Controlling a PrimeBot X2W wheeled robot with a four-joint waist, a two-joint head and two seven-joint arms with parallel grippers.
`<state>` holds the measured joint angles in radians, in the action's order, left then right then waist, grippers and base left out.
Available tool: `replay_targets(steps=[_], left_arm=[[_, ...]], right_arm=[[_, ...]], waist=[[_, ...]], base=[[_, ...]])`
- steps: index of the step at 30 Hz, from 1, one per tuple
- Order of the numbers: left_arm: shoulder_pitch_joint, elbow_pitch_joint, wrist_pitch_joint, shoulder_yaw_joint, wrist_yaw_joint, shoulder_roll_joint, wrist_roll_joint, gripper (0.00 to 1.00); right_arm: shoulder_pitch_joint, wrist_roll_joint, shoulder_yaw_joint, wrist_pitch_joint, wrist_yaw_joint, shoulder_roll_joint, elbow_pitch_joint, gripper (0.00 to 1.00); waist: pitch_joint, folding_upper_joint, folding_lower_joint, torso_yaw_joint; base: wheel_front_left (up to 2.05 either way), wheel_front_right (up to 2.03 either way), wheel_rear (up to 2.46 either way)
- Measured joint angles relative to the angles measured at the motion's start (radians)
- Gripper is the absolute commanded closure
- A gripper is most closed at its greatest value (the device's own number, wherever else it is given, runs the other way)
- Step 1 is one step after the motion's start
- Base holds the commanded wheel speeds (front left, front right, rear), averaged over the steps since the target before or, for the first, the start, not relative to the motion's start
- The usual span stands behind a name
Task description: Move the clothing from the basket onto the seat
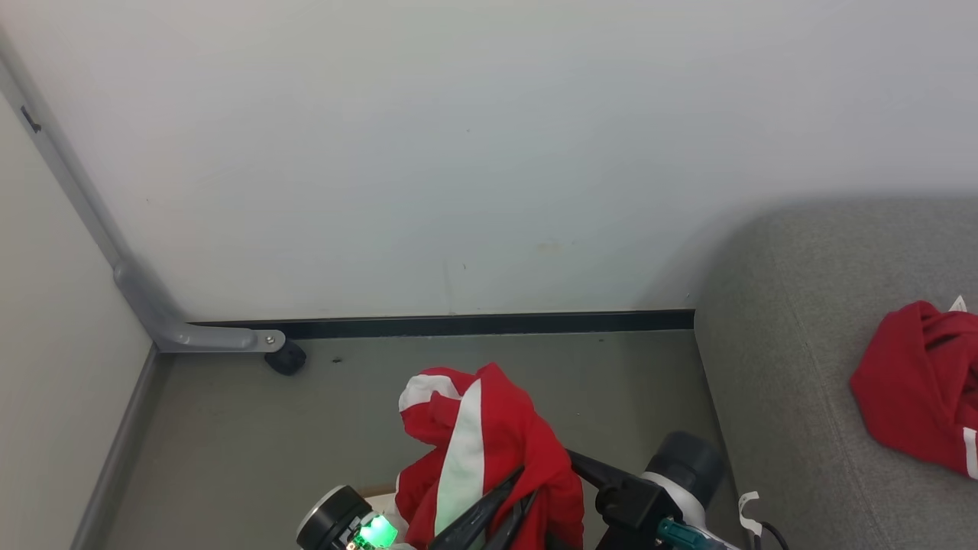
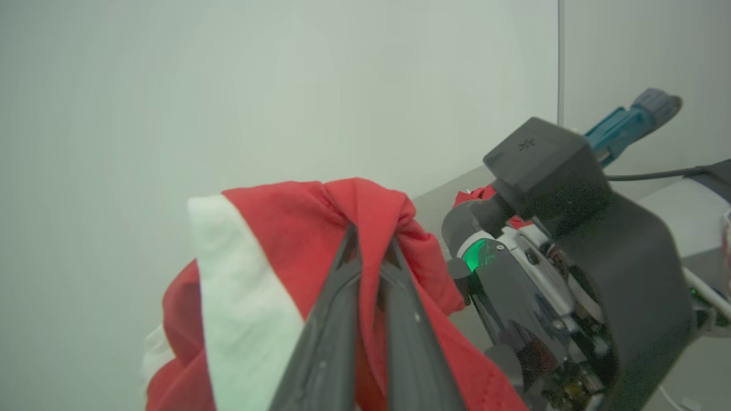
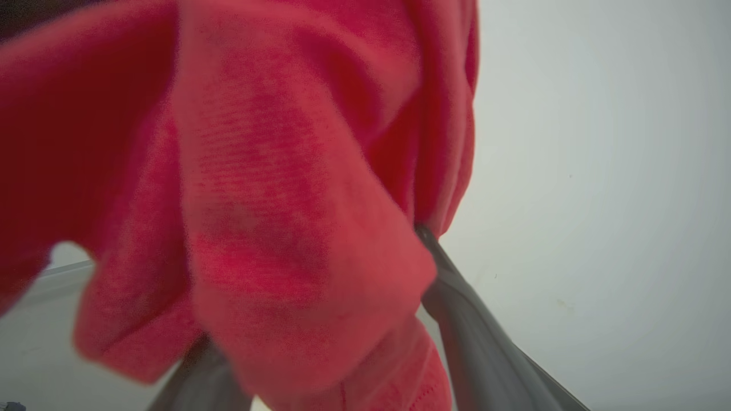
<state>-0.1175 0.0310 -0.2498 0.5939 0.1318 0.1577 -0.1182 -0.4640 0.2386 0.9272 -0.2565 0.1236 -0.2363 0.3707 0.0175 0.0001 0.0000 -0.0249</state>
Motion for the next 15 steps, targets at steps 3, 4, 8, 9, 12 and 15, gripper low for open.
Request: replay_targets(steps=[3,4,8,9,12,15], left_arm=[[-0.001,0.002,0.000,0.018,0.000,0.004,-0.007,1.00],[-0.001,0.003,0.000,0.024,0.000,0.007,-0.010,1.00],[-0.002,0.003,0.000,0.027,0.000,0.007,-0.022,1.00],[-0.002,0.003,0.000,0.024,0.000,0.007,-0.022,1.00],[-0.003,0.003,0.000,0.006,0.000,0.004,-0.039,1.00],[-0.003,0.003,0.000,-0.002,0.000,0.003,-0.054,1.00]], right_arm=[[0.000,0.011,-0.009,0.000,0.000,0.021,0.019,0.00],[0.000,0.015,-0.014,0.000,0.000,0.027,0.022,0.00],[0.000,0.022,-0.022,0.000,0.000,0.040,0.026,0.00],[0.001,0.026,-0.023,0.000,0.000,0.040,0.026,0.00],[0.005,0.029,-0.033,0.000,0.000,0.040,0.022,0.00],[0.014,0.038,-0.058,0.000,0.000,0.041,0.014,0.00]], waist=[[0.000,0.0000,0.0000,0.000],[0.000,0.0000,0.0000,0.000],[-0.001,0.0000,0.0000,0.002],[-0.002,0.0000,0.0000,0.002],[-0.002,0.0000,0.0000,0.005],[-0.003,0.0000,0.0000,0.007]], base=[[0.00,0.00,0.00],[0.00,0.00,0.00],[0.00,0.00,0.00],[0.00,0.00,0.00],[0.00,0.00,0.00],[0.00,0.00,0.00]])
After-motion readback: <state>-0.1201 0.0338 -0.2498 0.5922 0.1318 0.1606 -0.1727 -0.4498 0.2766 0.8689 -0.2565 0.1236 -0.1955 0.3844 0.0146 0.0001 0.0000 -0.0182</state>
